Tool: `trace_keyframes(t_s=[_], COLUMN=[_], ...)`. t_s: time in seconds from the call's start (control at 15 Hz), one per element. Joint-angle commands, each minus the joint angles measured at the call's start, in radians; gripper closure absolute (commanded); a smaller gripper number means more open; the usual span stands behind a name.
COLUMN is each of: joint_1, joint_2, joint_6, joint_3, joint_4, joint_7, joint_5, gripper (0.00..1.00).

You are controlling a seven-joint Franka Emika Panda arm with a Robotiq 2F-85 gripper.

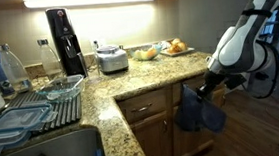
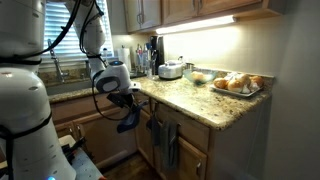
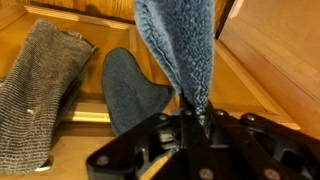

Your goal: Pick up the blue towel from the countertop and hang it on the cabinet

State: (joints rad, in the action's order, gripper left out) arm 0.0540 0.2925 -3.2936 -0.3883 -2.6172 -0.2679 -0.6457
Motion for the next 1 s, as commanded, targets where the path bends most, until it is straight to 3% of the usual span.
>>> trace_keyframes(t_s=[0.0,0.4,0.93], joint_1=[-0.136,-0.256,-0.349], joint_2=[0.011,0.060,0.166], joint_6=[-0.003,-0.009,-0.009], joint_3=[-0.101,-0.140,-0.147], joint_4=[0.023,0.030,0.063], joint_7=[-0.036,-0.061,-0.063], joint_5=[0.047,0.089,0.119], gripper=[0.95,0.95,0.95])
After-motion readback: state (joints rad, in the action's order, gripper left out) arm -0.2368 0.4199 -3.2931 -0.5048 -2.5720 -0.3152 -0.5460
